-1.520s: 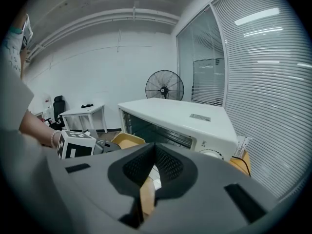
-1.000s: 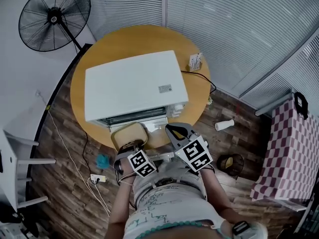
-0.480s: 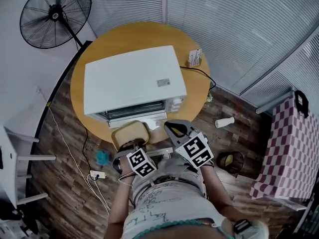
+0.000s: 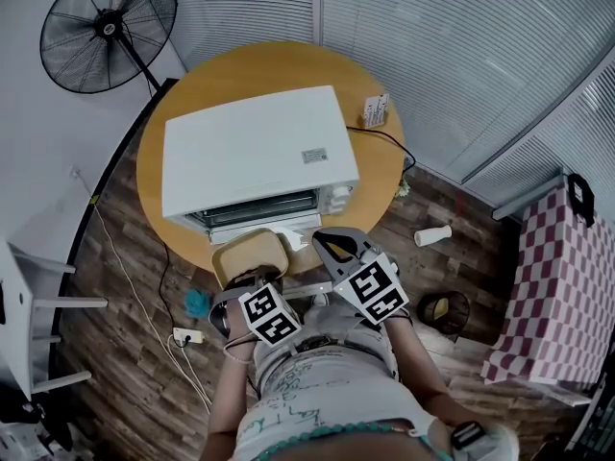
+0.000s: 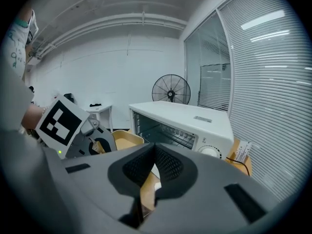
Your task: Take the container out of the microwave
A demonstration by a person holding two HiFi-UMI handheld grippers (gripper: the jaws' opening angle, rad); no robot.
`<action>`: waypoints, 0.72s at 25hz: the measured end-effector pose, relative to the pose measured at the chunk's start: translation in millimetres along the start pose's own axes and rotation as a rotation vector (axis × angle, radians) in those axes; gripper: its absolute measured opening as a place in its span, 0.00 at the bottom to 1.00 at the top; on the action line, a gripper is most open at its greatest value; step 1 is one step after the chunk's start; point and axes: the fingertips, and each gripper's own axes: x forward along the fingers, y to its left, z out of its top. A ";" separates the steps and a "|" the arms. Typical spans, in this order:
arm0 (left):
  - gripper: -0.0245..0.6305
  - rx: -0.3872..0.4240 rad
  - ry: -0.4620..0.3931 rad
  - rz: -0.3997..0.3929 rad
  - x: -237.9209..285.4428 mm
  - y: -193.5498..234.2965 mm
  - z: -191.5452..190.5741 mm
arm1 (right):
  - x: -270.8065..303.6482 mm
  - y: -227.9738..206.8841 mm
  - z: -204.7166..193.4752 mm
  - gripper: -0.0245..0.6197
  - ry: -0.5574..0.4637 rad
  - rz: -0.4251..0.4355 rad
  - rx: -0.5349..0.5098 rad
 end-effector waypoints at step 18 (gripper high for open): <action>0.06 -0.025 -0.019 -0.009 -31.4 3.8 10.0 | -2.4 10.4 3.9 0.03 0.007 0.028 -0.012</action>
